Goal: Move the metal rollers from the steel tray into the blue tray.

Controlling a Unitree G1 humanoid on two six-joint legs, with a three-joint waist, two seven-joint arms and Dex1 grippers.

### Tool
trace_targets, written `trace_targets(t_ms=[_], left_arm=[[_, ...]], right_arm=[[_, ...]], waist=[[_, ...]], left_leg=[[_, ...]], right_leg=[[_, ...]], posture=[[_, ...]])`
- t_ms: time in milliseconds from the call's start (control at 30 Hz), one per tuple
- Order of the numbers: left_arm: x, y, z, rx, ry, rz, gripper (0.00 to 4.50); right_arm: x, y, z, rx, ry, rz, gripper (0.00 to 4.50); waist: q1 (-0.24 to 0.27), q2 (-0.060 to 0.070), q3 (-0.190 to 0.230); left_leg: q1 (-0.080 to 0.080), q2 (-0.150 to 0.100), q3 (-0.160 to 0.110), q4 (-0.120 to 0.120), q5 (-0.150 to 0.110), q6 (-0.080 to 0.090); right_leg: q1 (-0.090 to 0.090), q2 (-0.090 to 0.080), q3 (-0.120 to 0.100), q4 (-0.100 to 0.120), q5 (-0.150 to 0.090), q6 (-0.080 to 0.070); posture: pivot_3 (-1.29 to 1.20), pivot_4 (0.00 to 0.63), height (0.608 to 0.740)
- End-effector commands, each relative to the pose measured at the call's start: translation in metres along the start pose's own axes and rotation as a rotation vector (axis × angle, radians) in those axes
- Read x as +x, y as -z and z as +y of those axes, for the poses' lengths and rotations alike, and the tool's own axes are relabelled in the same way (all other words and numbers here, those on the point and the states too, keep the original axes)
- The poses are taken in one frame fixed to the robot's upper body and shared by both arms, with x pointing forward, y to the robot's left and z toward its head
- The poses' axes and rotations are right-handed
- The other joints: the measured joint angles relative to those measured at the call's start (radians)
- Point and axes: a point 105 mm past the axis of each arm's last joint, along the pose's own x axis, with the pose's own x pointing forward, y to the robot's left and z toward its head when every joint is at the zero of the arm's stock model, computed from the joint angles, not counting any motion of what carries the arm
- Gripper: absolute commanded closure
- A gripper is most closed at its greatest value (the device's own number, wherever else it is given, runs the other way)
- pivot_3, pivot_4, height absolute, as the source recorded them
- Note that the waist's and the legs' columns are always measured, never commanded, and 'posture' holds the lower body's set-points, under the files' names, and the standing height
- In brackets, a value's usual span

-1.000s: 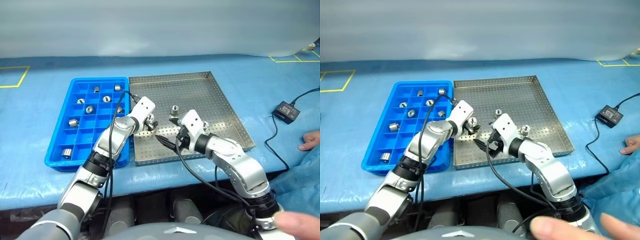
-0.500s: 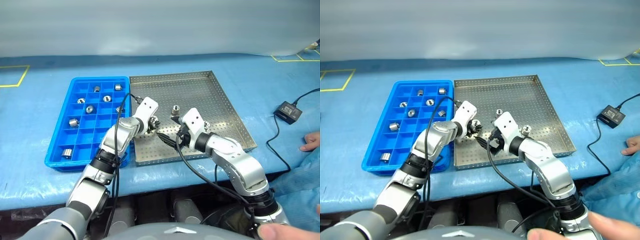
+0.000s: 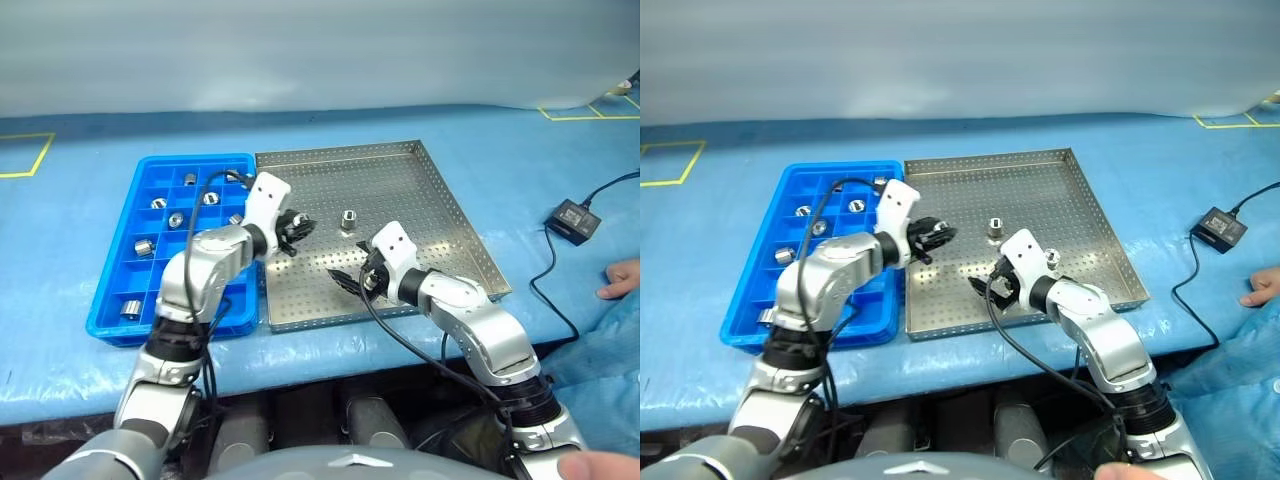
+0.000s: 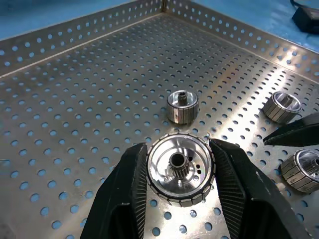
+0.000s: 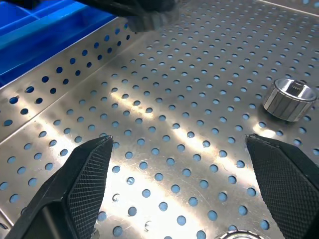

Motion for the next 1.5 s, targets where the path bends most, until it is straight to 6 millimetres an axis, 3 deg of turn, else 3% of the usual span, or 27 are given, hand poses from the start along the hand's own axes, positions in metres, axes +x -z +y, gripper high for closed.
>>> trace_targets(t_ms=[33,267,533,733,767,900,1000,1133,1233,1333,1500], left_arm=[[-0.041,-0.012,0.027,0.046,-0.203,-0.065,2.85],[-0.103,0.017,0.085,0.019,-0.717,0.005,2.85],[-0.113,0.049,0.084,-0.052,-0.77,0.098,2.85],[-0.11,0.057,0.073,-0.067,-0.724,0.113,2.85],[-0.109,0.057,0.072,-0.068,-0.713,0.112,2.13],[-0.098,0.041,0.064,-0.081,-0.65,0.01,0.91],[-0.08,0.013,0.04,-0.076,-0.469,-0.15,0.91],[-0.059,-0.012,-0.01,-0.003,-0.127,-0.276,0.91],[-0.047,-0.01,-0.019,0.042,-0.05,-0.28,0.91],[-0.038,0.006,-0.023,0.124,0.0,-0.206,0.91],[-0.032,0.015,-0.029,0.148,0.032,-0.182,0.91]], right_arm=[[-0.005,-0.008,-0.001,-0.021,-0.002,-0.031,0.0],[-0.001,-0.009,0.0,-0.022,-0.026,-0.023,0.0],[0.004,-0.011,-0.003,-0.044,-0.039,0.0,0.0],[0.005,-0.012,-0.003,-0.05,-0.038,0.005,0.0],[0.006,-0.012,-0.004,-0.051,-0.037,0.005,0.0],[0.007,-0.012,-0.005,-0.061,-0.028,0.01,0.0],[0.009,-0.014,-0.01,-0.068,0.004,0.009,0.0],[0.013,-0.018,-0.034,-0.039,0.145,0.008,0.0],[0.019,-0.018,-0.045,-0.025,0.192,0.013,0.0],[0.024,-0.018,-0.052,-0.01,0.224,0.004,0.0],[0.033,-0.035,-0.07,0.091,0.299,-0.101,0.0]], waist=[[0.002,0.0,0.0],[0.023,0.0,0.0],[0.061,0.0,0.0],[0.066,0.0,0.0],[0.065,0.0,0.0],[0.066,0.0,0.0],[0.066,0.0,0.0],[0.064,0.0,0.0],[0.063,0.0,0.0],[0.061,0.0,0.0],[0.05,0.001,0.001]], left_leg=[[0.0,0.0,0.0,0.0,0.0,0.0],[0.0,-0.001,0.0,0.002,0.0,0.0],[0.0,-0.001,0.0,0.002,0.0,0.001],[0.0,-0.001,0.0,0.002,0.0,0.001],[0.0,-0.001,0.0,0.002,0.0,0.001],[0.0,-0.001,0.0,0.002,0.0,0.001],[-0.001,-0.003,0.0,0.002,0.0,0.001],[0.0,-0.005,0.003,0.002,-0.001,0.004],[0.0,-0.006,0.005,0.003,-0.002,0.005],[0.0,-0.006,0.005,0.002,-0.002,0.006],[-0.001,-0.006,0.005,0.002,-0.002,0.007]], right_leg=[[0.0,0.0,0.0,0.0,0.0,0.0],[0.002,-0.001,0.0,0.0,-0.002,0.004],[0.001,-0.003,-0.001,-0.001,0.001,0.001],[0.001,-0.003,-0.001,-0.001,0.001,0.0],[0.001,-0.003,-0.001,-0.001,0.001,0.0],[0.001,-0.003,-0.002,-0.001,0.001,0.0],[0.001,-0.005,-0.002,-0.001,0.001,0.0],[0.001,-0.01,-0.003,-0.001,0.001,0.001],[0.001,-0.011,-0.002,-0.001,0.001,0.001],[0.001,-0.01,-0.002,-0.002,0.001,0.001],[0.0,-0.01,-0.001,-0.002,0.001,0.002]], posture=[[-0.07,0.15,0.74],[-0.01,0.15,0.74],[0.03,0.15,0.74],[0.03,0.15,0.74],[0.03,0.15,0.74],[0.02,0.15,0.74],[0.01,0.15,0.74],[0.0,0.15,0.74],[0.0,0.15,0.74],[-0.01,0.15,0.74],[-0.02,0.15,0.74]])
